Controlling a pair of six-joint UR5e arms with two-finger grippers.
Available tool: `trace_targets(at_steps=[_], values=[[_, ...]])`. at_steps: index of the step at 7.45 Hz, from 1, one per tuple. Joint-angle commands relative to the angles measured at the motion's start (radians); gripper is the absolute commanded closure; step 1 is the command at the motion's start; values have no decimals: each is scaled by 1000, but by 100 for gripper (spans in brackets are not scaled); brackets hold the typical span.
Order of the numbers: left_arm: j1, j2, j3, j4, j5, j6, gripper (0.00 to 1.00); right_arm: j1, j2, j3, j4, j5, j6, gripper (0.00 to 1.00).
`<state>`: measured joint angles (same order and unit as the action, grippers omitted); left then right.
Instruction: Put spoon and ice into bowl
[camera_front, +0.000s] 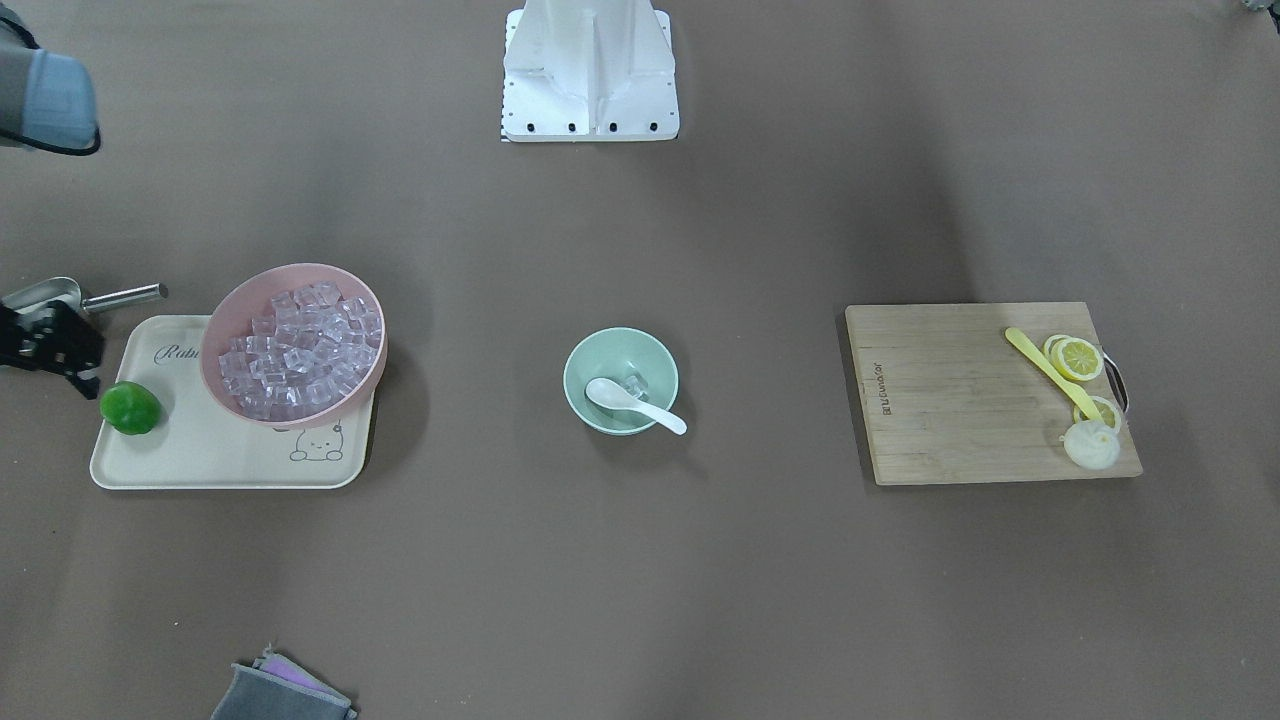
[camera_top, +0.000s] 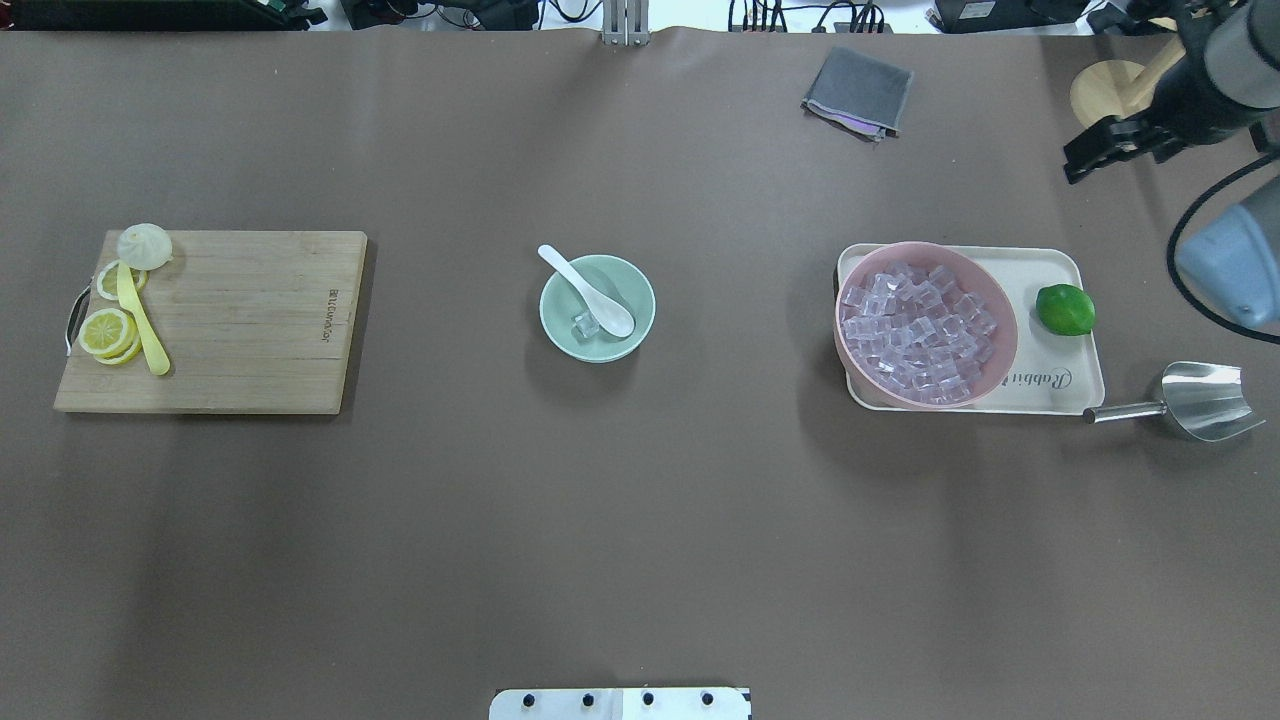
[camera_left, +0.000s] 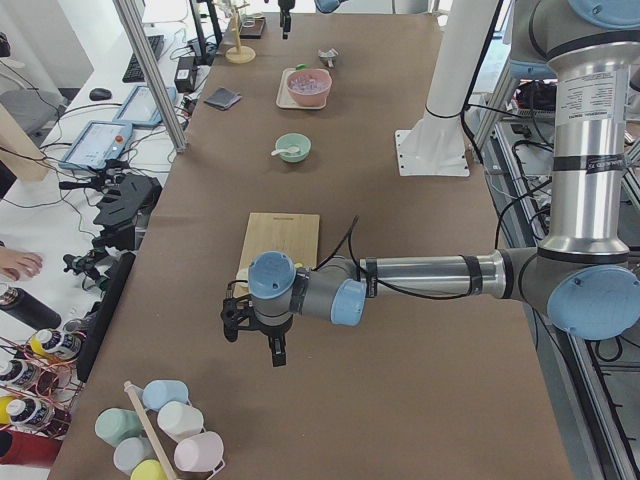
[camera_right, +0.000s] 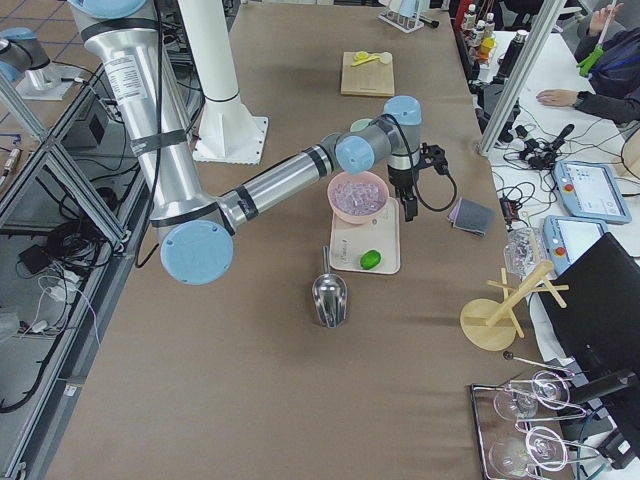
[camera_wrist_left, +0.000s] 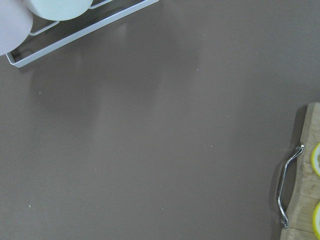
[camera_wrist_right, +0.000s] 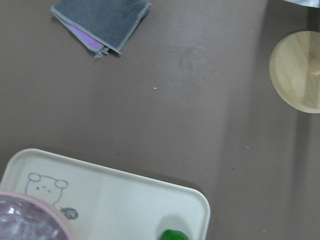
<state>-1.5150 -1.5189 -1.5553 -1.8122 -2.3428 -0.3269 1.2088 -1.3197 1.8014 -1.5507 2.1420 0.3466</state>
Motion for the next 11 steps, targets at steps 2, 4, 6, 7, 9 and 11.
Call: trace_targets(at_steps=[2,4,6,7,9,11], values=[[27,-110,-5,265,29,210,1,223,-87,-5,-255,50,-477,0],[26,-122,-5,292,33,251,1,306,-212,7,-364,44,-606,0],[18,-129,-6,310,37,307,1,379,-324,-30,-323,158,-609,0],[16,-124,-5,307,37,307,1,386,-393,-22,-258,176,-612,0],[16,-115,-6,306,34,301,1,391,-487,-89,-91,182,-601,0],[9,-124,-9,292,31,302,1,393,-498,-114,-34,177,-603,0]])
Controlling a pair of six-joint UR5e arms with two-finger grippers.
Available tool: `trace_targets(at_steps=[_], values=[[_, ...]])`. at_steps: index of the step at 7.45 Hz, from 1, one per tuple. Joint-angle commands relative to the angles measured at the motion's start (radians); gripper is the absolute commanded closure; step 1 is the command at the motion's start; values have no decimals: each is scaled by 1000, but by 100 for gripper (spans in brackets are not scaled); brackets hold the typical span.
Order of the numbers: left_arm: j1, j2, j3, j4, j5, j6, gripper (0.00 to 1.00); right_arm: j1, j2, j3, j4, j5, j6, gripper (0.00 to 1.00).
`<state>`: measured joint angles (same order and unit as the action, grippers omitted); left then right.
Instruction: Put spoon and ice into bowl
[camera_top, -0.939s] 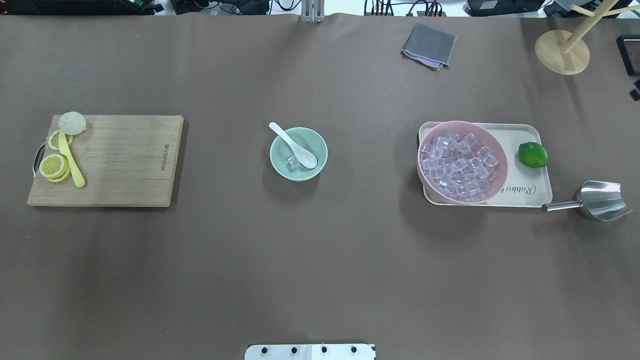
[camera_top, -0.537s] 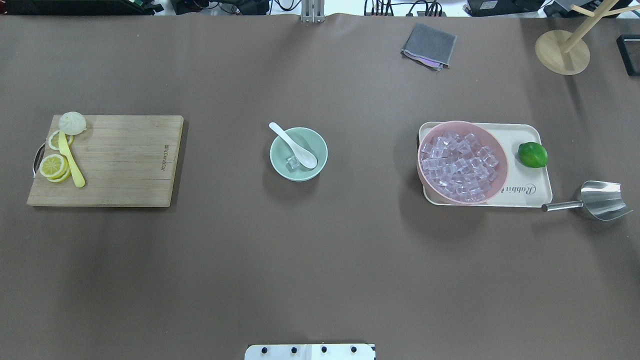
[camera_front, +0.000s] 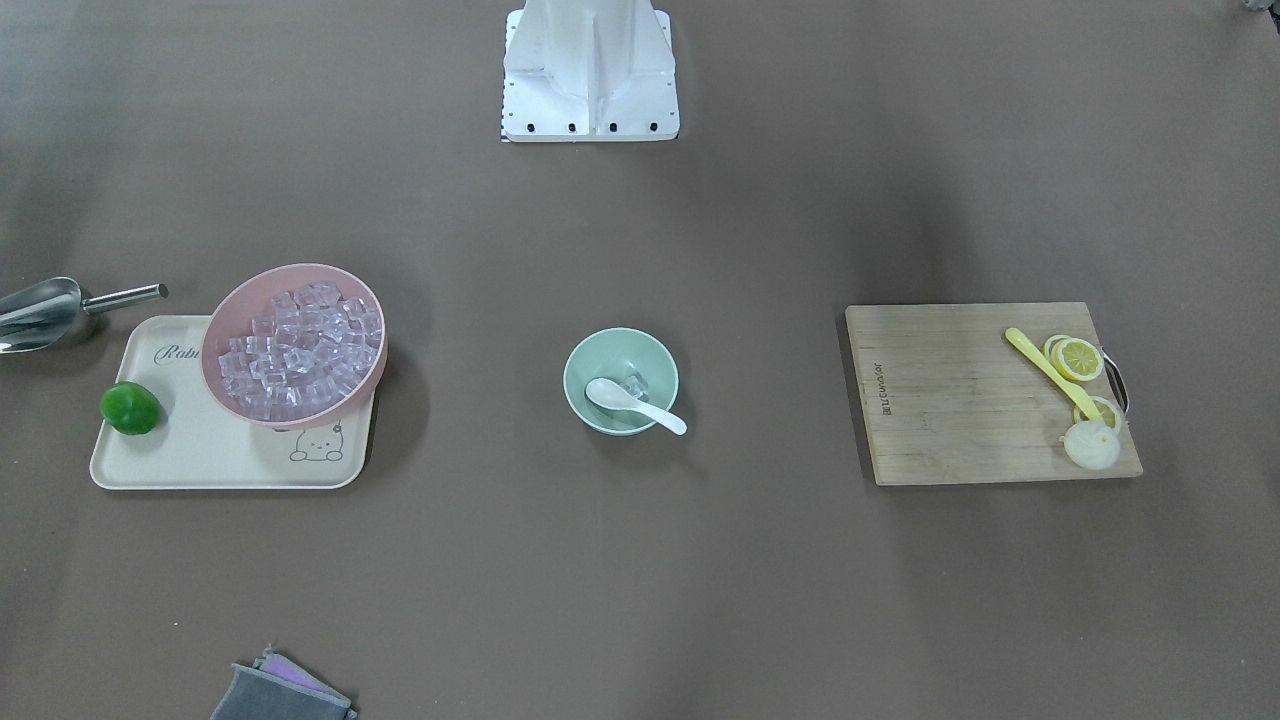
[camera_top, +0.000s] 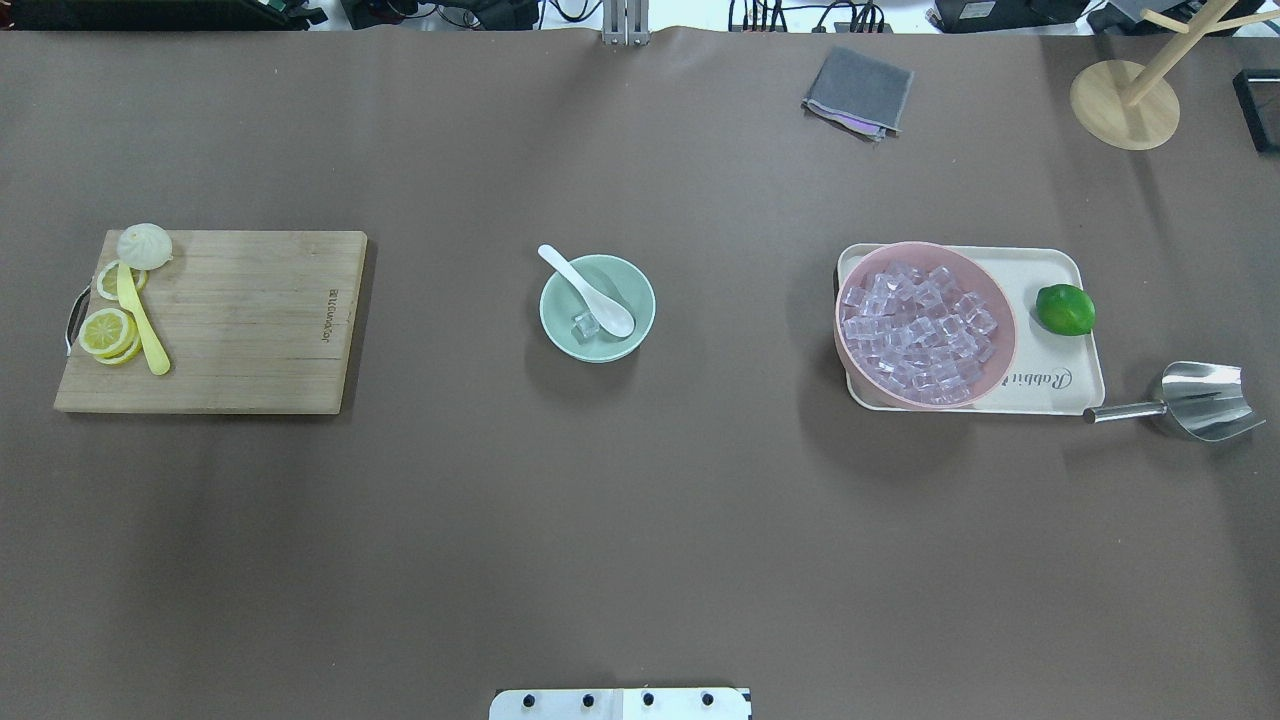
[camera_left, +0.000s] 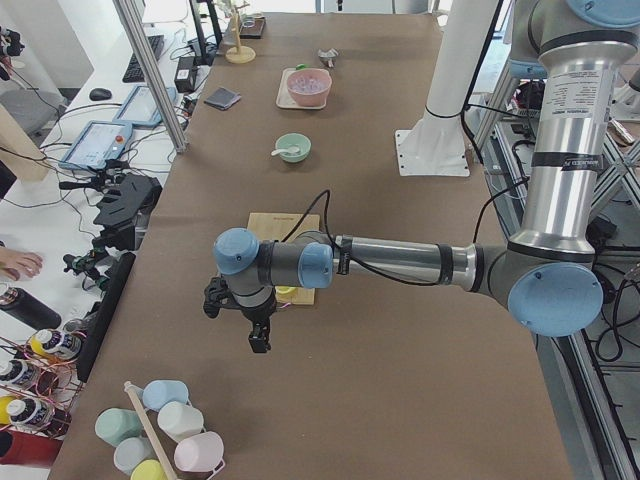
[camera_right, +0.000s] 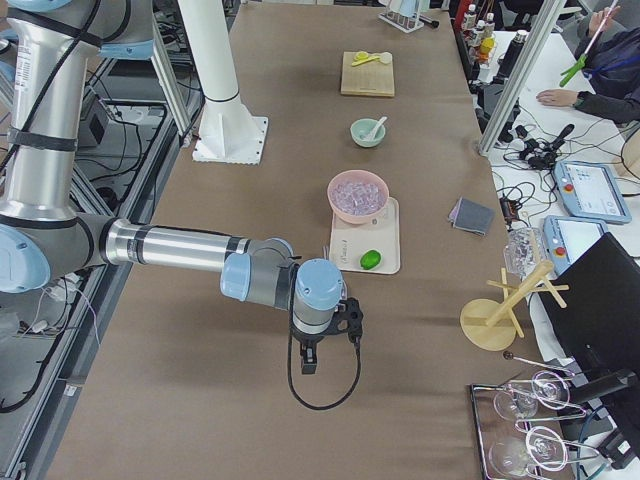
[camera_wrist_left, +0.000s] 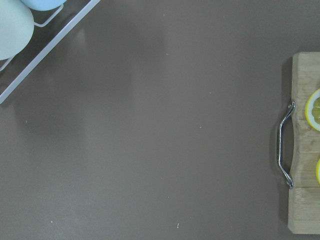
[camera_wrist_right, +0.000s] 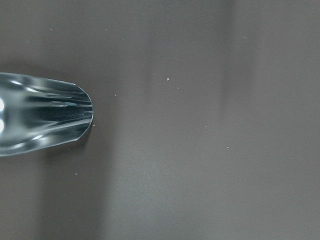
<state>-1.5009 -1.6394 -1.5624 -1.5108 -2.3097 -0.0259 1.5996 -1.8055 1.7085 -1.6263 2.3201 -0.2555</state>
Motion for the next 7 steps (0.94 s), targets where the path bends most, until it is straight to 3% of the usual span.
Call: trace_targets(at_steps=[1,2,4,7], values=[[-13,-5,-4,-35,0,0,1,2,-11,-15,43,1,2,0],[-18,-8,-7,-38,-5,-3,1,2,-6,-10,43,2,2,0],[-18,-1,-117,-38,-13,6,1,2,8,-4,45,1,-8,0],[-13,3,-111,-42,12,12,1,2,11,5,45,2,-11,0]])
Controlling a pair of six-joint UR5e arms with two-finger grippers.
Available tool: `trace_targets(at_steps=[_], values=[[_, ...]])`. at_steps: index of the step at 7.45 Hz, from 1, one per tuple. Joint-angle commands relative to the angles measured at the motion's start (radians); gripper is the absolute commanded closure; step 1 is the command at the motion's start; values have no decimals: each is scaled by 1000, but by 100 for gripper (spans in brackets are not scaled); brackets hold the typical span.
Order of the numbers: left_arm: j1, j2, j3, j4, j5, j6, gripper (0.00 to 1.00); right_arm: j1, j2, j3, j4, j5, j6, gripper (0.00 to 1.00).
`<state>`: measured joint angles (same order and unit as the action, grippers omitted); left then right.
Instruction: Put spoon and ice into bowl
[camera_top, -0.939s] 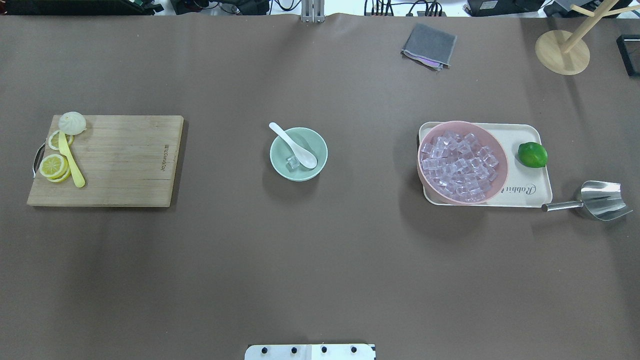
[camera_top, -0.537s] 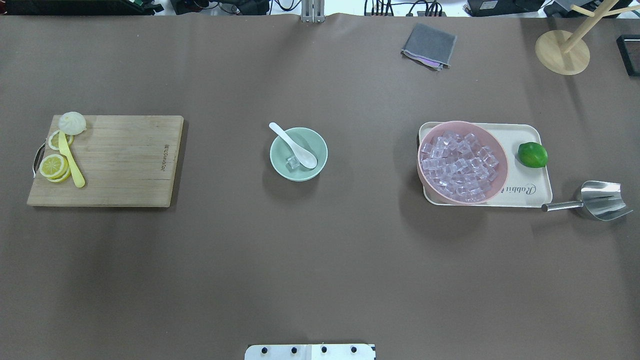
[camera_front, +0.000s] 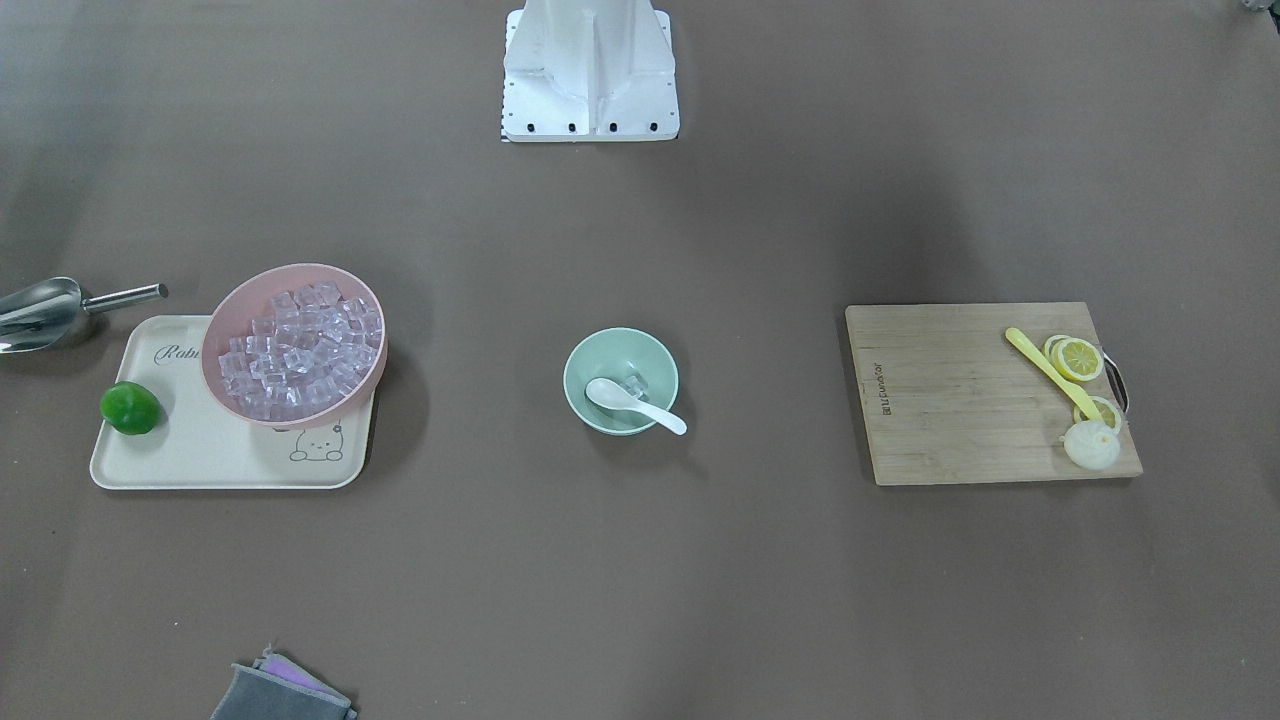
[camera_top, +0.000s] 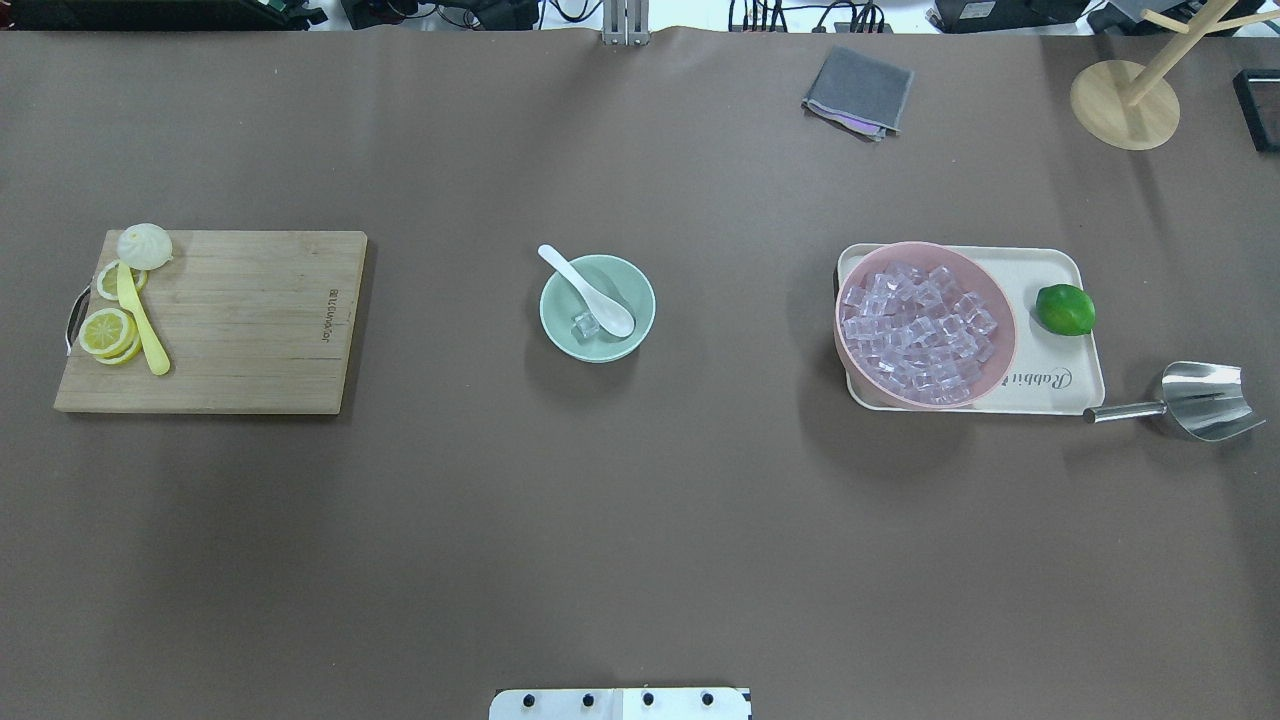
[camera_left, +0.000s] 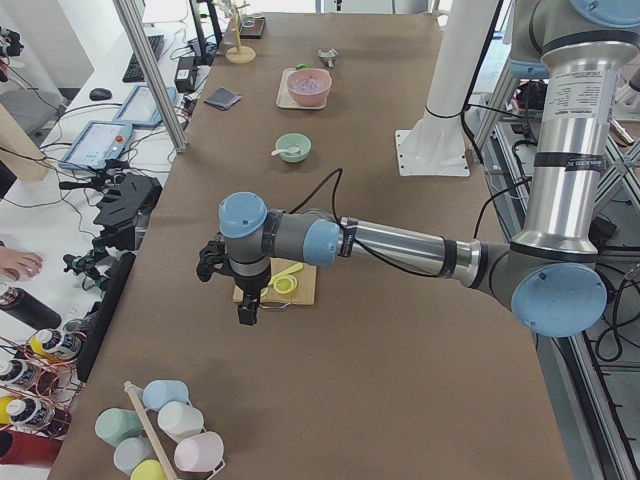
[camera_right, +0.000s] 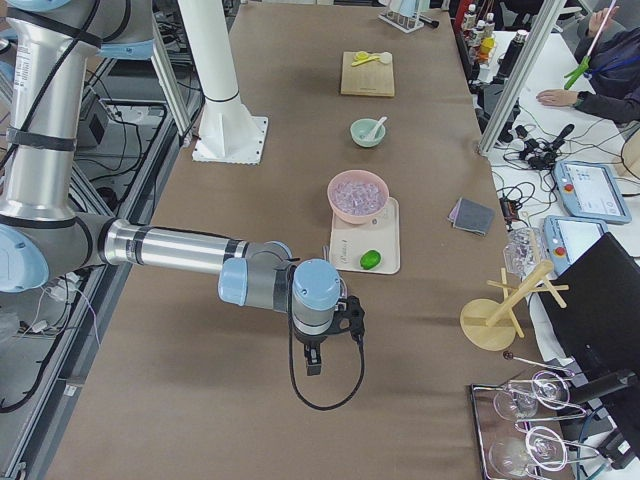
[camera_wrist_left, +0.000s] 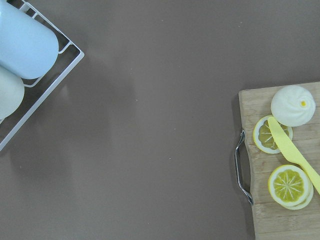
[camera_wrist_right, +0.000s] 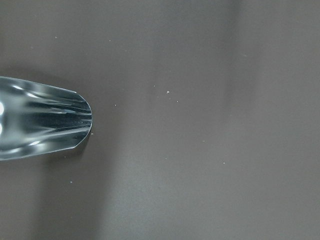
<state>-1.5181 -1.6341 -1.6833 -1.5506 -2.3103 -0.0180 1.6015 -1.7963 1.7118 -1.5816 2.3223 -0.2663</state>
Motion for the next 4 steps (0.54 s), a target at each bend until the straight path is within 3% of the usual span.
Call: trace_targets(at_steps=[1,4], values=[[9,-1,10,-5,43,6,1,0,2,3,0,2,-1,0],[7,7,16,-6,29,-2,1,0,2,3,0,2,-1,0]])
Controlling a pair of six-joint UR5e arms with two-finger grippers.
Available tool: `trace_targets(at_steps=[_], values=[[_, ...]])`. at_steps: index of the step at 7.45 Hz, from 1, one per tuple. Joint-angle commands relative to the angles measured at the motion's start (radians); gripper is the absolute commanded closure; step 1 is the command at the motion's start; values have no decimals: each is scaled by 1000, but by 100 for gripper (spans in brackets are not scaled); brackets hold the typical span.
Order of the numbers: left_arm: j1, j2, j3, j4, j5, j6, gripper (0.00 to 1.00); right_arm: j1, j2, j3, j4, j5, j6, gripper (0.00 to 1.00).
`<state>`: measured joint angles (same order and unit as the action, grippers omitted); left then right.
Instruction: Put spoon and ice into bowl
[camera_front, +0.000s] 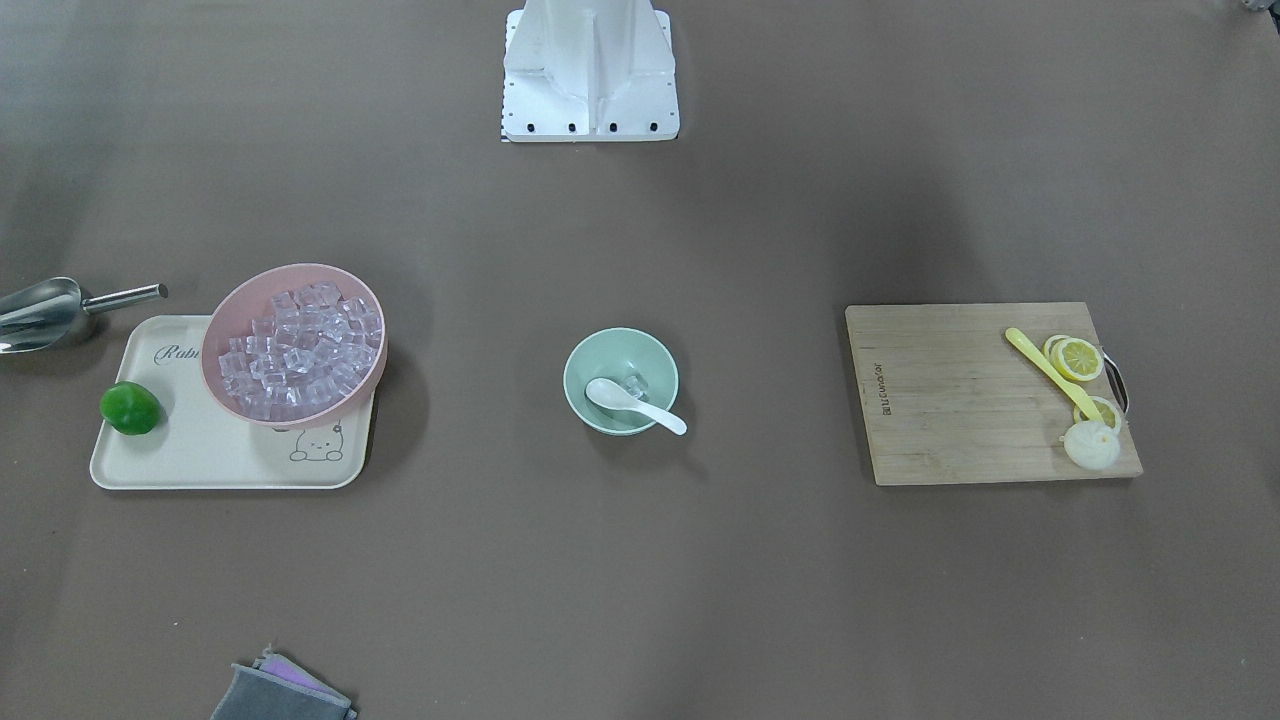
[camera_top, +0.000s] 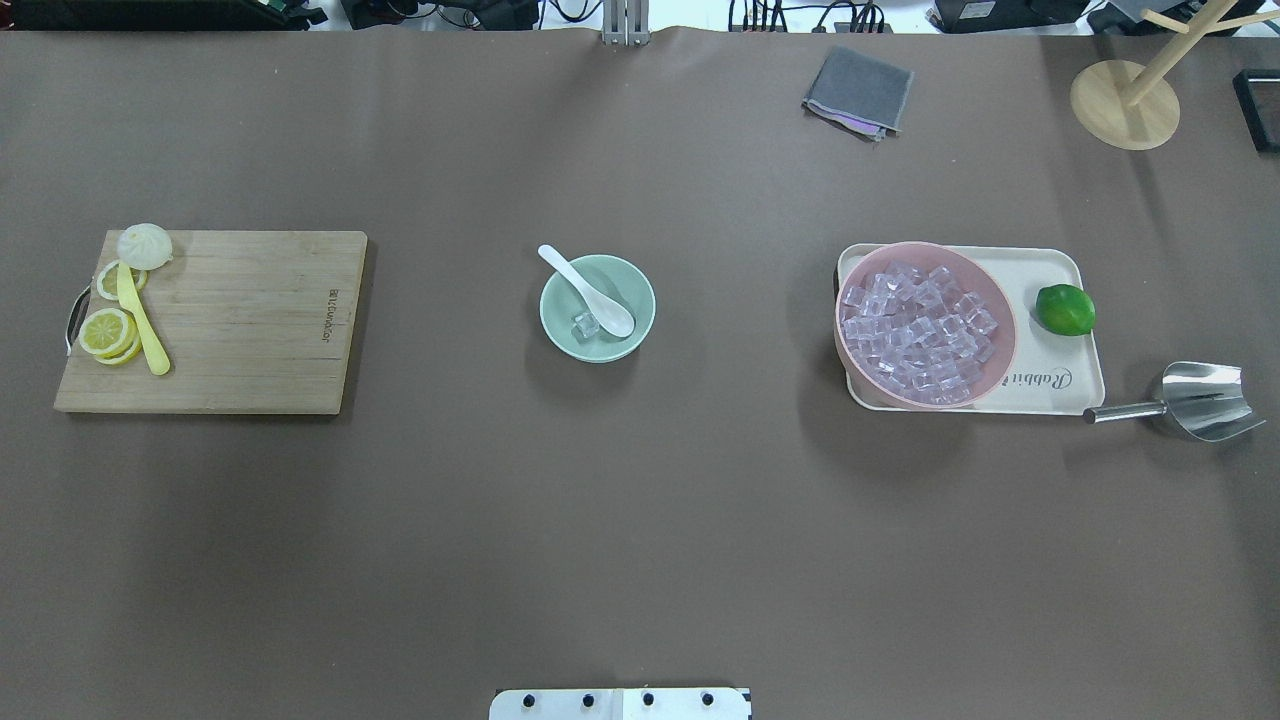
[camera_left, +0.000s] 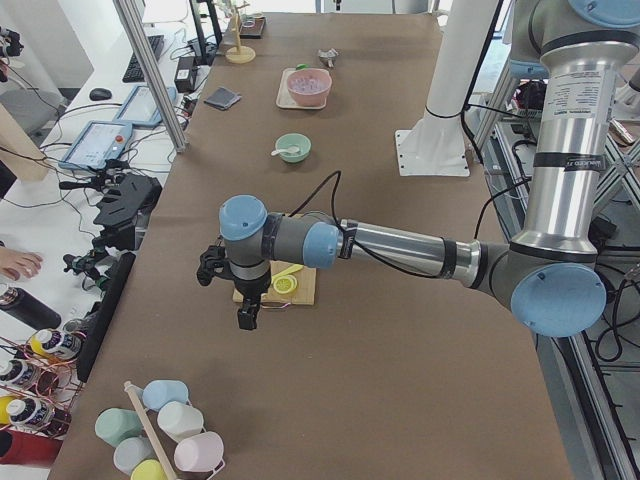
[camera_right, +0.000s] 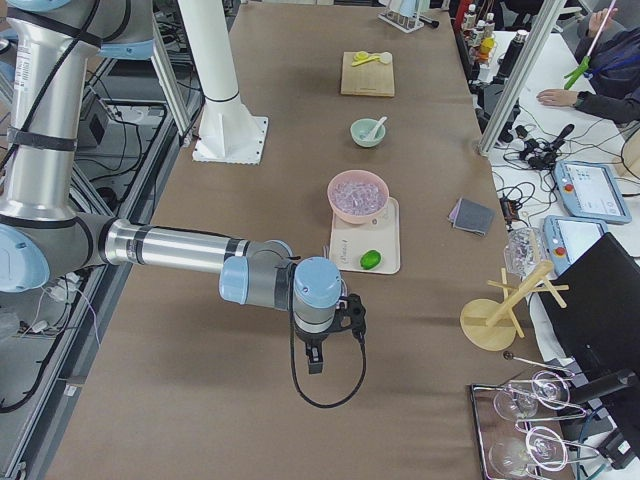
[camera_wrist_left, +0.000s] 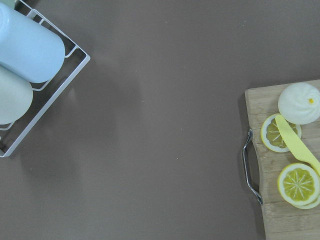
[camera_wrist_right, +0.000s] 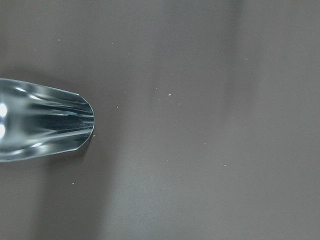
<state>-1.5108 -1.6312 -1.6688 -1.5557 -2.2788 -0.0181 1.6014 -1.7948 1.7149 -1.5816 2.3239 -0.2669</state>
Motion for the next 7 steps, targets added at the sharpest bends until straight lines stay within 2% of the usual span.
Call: trace_targets(at_steps=[1,7], values=[[-3,4,1,0,-2,-2,1,-1,0,-4,0,0,0,0],[-3,36,-12,-6,-2,3,1,-1,0,-1,0,0,-2,0]])
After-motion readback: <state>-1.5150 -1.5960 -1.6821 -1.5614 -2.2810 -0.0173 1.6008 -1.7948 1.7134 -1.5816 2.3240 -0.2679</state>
